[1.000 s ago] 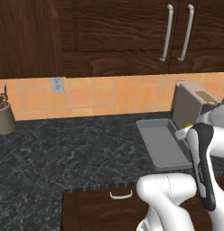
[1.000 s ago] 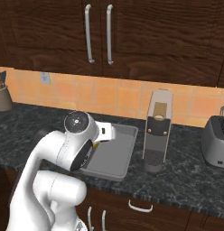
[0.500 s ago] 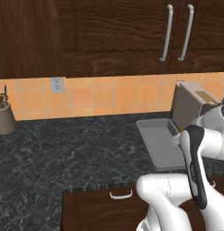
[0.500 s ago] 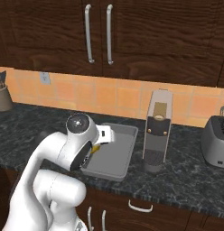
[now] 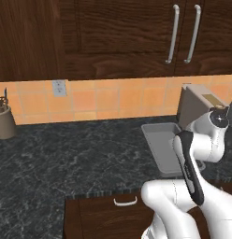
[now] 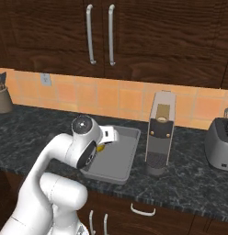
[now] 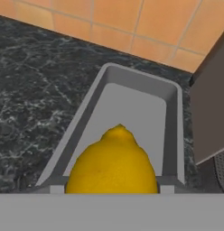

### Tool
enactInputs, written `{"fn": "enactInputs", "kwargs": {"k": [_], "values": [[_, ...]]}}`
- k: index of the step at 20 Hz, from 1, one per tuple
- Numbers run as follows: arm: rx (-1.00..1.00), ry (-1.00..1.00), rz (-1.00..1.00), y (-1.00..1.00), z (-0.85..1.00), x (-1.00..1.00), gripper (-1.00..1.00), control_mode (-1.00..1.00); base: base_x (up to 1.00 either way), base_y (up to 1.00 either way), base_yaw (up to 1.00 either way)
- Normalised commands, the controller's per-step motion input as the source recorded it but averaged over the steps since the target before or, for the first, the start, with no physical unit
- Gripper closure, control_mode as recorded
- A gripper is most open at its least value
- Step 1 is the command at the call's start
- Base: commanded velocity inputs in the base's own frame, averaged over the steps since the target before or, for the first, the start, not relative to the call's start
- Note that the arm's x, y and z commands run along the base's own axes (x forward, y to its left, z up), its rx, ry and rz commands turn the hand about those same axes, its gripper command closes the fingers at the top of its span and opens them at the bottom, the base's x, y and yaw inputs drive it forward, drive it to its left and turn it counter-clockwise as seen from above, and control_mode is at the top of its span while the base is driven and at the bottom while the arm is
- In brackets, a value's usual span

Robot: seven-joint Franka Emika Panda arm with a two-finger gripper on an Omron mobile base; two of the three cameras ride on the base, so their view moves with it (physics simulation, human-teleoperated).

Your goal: Place one lemon and one chicken drumstick in each tupperware on the nearby counter, to pack two identical lunches.

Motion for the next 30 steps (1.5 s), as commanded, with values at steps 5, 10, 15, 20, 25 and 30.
{"fn": "enactInputs", "kwargs": {"k": [5,10,15,20,25,30], "values": [[0.00,0.00,0.06,-0.25,-0.44,0.59,1.00,-1.00,0.00,0.00,0.00],[0.00,0.02,0.09,-0.10,-0.42,0.57,1.00,-1.00,0.00,0.00,0.00],[0.00,0.06,0.11,0.00,-0.29,0.63,1.00,-1.00,0.00,0.00,0.00],[0.00,0.05,0.10,0.00,-0.24,0.62,-1.00,-1.00,0.00,0.00,0.00],[0.00,-0.01,0.03,-0.02,0.24,0.17,-1.00,-1.00,0.00,0.00,0.00],[0.00,-0.01,0.00,0.00,0.63,-0.05,-1.00,-1.00,0.00,0.00,0.00]]}}
